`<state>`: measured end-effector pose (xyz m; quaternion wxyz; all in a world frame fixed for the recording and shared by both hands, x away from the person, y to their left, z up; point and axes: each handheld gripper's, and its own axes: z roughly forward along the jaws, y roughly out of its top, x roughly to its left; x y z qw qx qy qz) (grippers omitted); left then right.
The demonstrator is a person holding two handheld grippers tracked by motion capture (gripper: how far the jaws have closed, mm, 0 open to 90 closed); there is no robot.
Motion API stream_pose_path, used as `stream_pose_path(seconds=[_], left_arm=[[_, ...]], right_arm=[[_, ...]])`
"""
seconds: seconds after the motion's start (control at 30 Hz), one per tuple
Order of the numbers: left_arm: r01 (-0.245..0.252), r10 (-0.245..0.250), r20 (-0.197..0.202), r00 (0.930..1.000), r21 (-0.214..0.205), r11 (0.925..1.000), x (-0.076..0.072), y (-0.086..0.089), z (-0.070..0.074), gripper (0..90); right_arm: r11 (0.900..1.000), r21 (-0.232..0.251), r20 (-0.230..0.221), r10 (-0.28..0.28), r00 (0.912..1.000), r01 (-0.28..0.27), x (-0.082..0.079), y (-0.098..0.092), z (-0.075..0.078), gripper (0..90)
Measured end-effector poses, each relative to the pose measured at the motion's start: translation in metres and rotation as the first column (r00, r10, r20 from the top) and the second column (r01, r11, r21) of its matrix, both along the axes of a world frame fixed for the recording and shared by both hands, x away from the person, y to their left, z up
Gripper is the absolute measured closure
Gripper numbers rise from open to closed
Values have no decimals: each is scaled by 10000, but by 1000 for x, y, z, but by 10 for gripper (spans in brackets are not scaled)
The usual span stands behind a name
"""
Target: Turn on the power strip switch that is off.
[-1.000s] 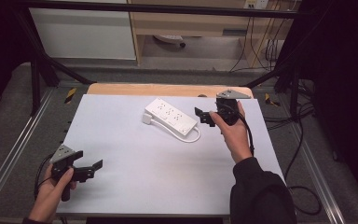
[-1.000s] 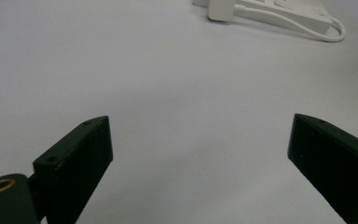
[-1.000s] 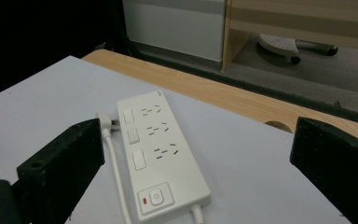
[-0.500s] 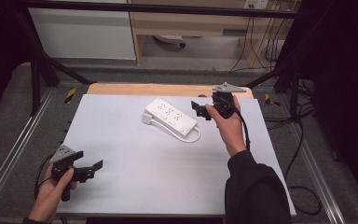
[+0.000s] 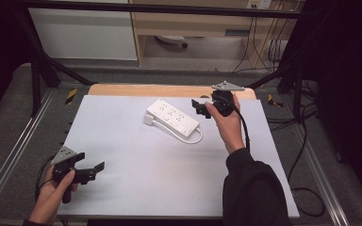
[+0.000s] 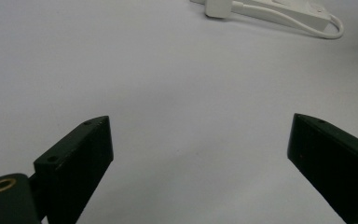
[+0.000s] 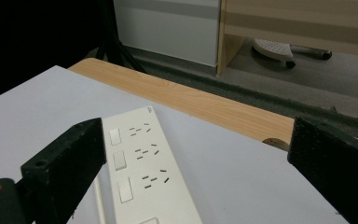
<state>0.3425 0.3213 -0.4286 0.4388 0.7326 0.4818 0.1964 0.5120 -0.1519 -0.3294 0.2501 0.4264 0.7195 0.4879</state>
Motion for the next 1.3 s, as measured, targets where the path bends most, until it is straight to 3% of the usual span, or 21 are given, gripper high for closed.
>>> stream_pose_path(seconds=[1.03, 1.3], left_arm=[[54, -54, -29, 10000, 41, 10000, 0, 0, 0, 72], [58, -58, -35, 10000, 35, 10000, 0, 0, 0, 74]], right_arm=[[9999, -12, -562, 102, 9984, -102, 31, 26, -26, 49], [10000, -62, -715, -34, 9974, 30, 37, 33, -35, 92]])
